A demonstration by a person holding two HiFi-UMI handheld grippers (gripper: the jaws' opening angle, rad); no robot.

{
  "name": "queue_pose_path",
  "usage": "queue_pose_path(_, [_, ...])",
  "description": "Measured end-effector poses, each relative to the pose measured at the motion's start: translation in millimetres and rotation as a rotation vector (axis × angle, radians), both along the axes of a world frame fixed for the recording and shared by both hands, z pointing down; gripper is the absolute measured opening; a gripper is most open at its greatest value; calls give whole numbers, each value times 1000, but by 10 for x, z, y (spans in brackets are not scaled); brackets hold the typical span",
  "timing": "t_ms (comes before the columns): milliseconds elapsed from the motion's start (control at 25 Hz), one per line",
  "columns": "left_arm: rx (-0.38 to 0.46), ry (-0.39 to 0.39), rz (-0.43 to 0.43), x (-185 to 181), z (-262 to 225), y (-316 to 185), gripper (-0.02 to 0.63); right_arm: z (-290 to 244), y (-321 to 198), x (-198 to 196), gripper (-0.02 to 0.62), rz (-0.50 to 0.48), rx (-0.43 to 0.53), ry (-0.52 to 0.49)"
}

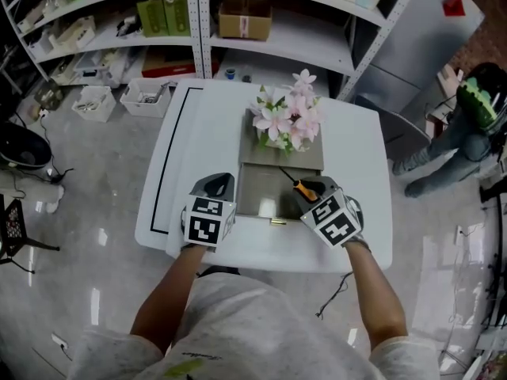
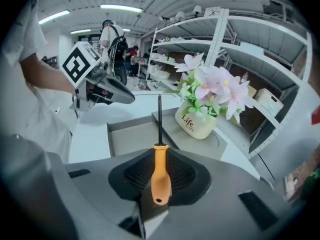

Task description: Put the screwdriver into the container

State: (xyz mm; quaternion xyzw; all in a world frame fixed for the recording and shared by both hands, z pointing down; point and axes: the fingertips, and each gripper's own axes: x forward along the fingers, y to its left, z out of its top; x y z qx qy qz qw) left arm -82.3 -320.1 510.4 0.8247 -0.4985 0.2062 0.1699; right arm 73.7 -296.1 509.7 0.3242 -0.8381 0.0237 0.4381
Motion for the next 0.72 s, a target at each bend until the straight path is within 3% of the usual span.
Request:
queue_pose_path(480, [-35, 21, 28, -16, 179, -168, 3, 523, -37, -117, 74, -204, -115, 277])
queue_pose_path(720, [-50, 21, 40, -75, 201, -204, 3, 656, -17, -127, 74, -250, -176, 374])
